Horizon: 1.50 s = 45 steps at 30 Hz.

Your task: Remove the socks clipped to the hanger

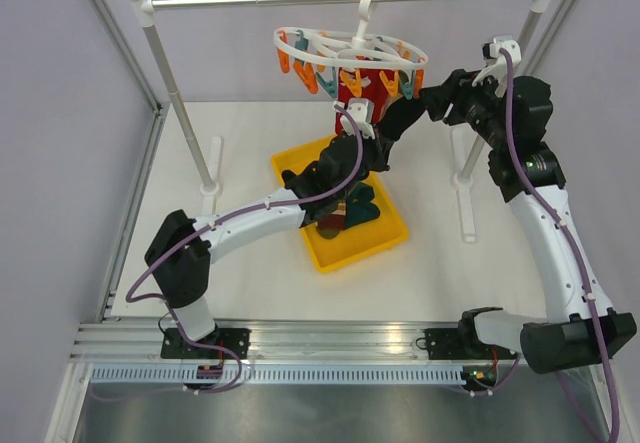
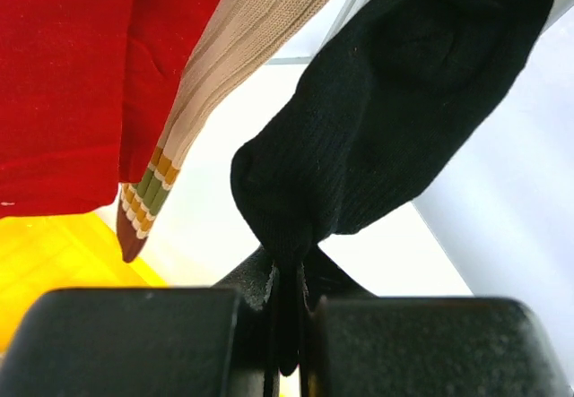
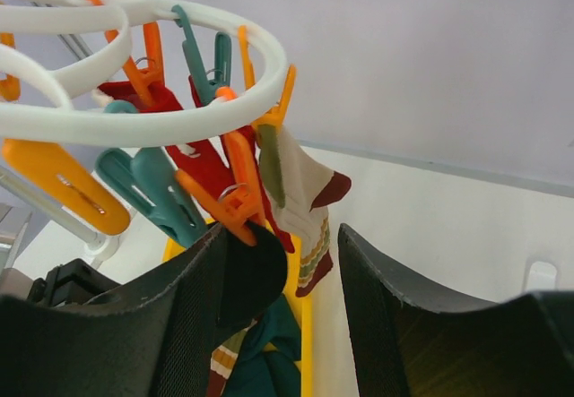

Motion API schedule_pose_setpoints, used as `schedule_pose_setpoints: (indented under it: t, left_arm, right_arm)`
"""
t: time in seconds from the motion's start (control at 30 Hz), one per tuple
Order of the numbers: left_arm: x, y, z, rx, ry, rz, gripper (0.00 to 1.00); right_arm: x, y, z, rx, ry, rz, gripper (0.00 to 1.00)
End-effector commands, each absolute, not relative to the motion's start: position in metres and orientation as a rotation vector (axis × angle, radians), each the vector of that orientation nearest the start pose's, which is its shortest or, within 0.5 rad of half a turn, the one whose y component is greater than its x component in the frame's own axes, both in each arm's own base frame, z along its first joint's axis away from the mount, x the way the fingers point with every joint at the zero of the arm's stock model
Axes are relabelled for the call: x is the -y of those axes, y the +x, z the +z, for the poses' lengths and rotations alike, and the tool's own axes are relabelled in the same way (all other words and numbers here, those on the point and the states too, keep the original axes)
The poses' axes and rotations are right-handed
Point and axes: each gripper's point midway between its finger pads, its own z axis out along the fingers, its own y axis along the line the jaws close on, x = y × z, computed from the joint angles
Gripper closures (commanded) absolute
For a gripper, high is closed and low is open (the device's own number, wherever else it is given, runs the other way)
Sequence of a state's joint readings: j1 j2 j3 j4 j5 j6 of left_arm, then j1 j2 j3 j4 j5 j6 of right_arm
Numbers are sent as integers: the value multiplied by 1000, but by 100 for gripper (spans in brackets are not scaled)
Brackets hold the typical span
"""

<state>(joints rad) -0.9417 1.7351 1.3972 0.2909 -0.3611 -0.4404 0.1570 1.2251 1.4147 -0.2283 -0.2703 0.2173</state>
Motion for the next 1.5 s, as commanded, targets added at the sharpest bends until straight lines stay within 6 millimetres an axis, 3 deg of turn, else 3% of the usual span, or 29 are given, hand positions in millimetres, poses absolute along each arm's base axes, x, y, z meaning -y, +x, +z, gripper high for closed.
schedule_pose_setpoints:
  t: [0.0, 0.2, 0.5, 0.77, 1.2, 1.47]
  left_arm:
    - [415, 357, 335, -1619, 93, -848, 98]
    - [413, 356, 334, -1632, 94, -861, 98]
    - [412, 354, 334, -1643, 107, -872, 98]
    - [412, 351, 334, -1655, 116, -883, 98]
    - [408, 345, 334, -1666, 126, -894, 98]
    - [407, 341, 335, -1667, 129, -910, 98]
  right_arm:
    - [-122, 384, 444, -1522, -235, 592, 43]
    - [-130, 375, 457, -1409, -338, 666, 39]
    - [-134, 374, 451, -1399, -376, 676, 39]
    - [-135, 386, 441, -1403, -370, 681, 40]
    - [-147, 394, 450, -1344, -384, 778, 41]
    - [-156, 392, 460, -1292, -384, 879, 46]
